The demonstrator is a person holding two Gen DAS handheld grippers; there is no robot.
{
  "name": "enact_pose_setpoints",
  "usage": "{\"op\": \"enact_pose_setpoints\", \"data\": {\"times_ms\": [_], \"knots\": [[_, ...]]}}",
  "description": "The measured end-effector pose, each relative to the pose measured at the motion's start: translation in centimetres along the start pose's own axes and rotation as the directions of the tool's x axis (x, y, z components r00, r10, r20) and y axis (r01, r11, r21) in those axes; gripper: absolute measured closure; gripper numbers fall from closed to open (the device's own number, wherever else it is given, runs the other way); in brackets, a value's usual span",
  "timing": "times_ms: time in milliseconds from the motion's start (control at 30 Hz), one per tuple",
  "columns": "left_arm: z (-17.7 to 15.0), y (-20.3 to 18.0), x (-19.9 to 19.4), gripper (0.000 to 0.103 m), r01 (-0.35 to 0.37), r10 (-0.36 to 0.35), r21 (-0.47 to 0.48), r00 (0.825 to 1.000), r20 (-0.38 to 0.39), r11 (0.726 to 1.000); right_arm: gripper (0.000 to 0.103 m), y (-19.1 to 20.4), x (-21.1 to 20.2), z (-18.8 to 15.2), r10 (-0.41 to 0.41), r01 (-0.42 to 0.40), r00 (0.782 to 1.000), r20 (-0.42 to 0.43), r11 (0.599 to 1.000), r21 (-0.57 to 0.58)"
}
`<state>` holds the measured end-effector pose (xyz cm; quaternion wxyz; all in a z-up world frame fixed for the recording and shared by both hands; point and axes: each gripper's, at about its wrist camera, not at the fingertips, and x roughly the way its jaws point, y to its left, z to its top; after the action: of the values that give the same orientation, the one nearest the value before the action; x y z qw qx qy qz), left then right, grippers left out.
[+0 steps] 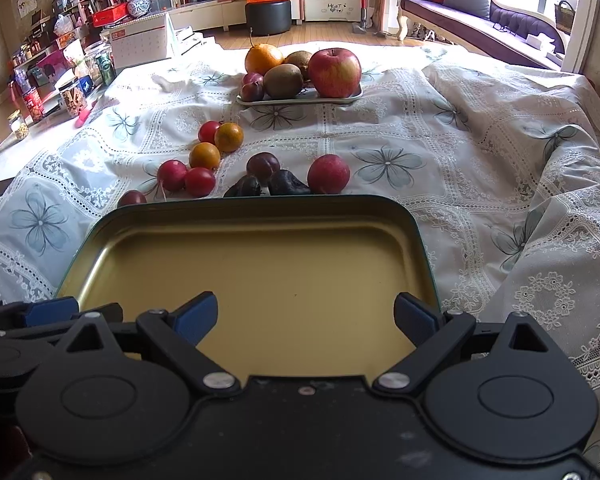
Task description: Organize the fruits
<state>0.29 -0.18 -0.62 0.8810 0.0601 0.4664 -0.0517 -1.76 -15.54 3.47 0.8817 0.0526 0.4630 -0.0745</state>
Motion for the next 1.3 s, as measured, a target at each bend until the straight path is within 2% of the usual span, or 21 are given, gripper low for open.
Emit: {"op": "enact_pose_setpoints", "data": {"times_ms": [833,1167,1300], "knots": [[0.2,0.0,-0.2,0.055,0.016,-0.016,-0.002,1.000,-0.010,1.000,0.003,0.0,-0.1,-0.1,0.007,-0.007,1.000,-0.003,1.000,0.004],[0.6,0.4,-0.5,0.055,0.035,-0.035,-0.012,0.999,0.008,0.999,0.003,-0.3,0.0,0.5,-0.045,0.046,0.999,-0.020,0.999,0.028],[1.8,1.0,-1.0,0.055,0.048,-0.047,-0.014,0.998,0.041,0.999,0.003,-1.2,-0.4,1.5,0.020,-0.019,1.000,-0.024,0.999,0.051]]}}
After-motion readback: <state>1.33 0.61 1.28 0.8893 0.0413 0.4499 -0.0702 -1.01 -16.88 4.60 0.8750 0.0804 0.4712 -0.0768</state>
